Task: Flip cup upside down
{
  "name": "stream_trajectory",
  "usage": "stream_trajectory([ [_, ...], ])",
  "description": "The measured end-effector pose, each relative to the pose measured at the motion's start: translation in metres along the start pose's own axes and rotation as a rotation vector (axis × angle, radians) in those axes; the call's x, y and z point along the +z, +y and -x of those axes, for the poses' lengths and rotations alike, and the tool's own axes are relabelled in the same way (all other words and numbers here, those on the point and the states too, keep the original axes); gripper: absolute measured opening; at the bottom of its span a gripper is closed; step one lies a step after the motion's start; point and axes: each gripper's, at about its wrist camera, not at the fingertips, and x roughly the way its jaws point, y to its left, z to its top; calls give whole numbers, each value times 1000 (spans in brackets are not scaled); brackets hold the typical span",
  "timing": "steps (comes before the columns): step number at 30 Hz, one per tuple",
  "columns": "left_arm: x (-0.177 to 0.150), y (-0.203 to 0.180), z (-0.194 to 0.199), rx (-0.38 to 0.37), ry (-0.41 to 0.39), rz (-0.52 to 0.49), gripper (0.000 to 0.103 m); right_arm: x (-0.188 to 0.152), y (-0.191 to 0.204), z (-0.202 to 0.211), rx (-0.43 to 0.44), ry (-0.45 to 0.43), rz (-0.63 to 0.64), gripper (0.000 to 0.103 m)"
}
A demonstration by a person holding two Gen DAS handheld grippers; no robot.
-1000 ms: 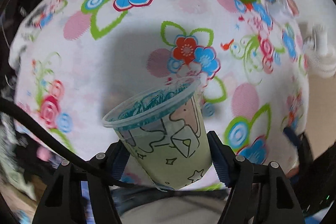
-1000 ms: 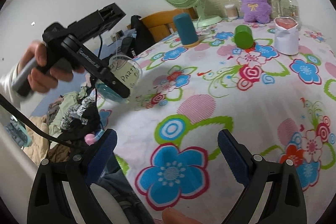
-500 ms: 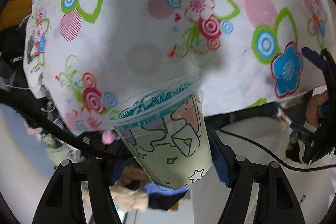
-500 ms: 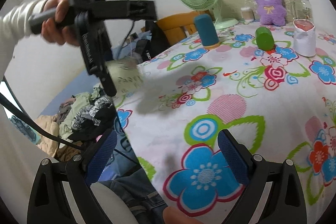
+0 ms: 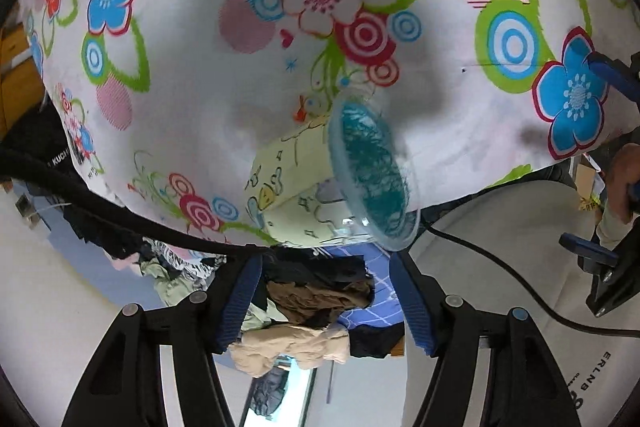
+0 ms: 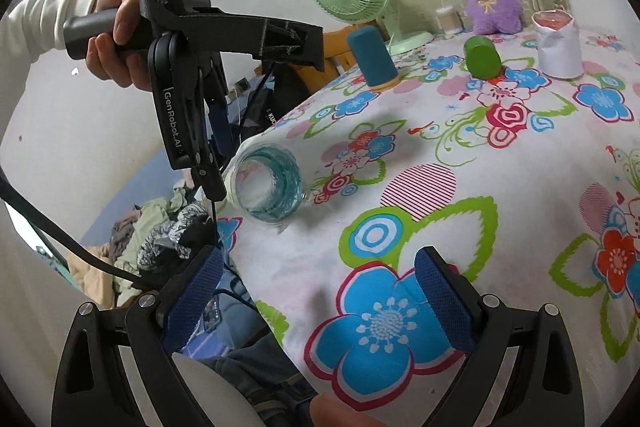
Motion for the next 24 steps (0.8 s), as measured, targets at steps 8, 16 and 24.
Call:
stream_trajectory([
  [8,-6,-1,4,53,-111,-33,83,3,5,-2,-4,14,24,98],
  [16,-43,6,15,187,-445,-152,102,7,25,-11,-25,64,68,98],
  [24,-63,-2,-4,188,-624,-359,103,2,46,-25,-69,124,76,98],
])
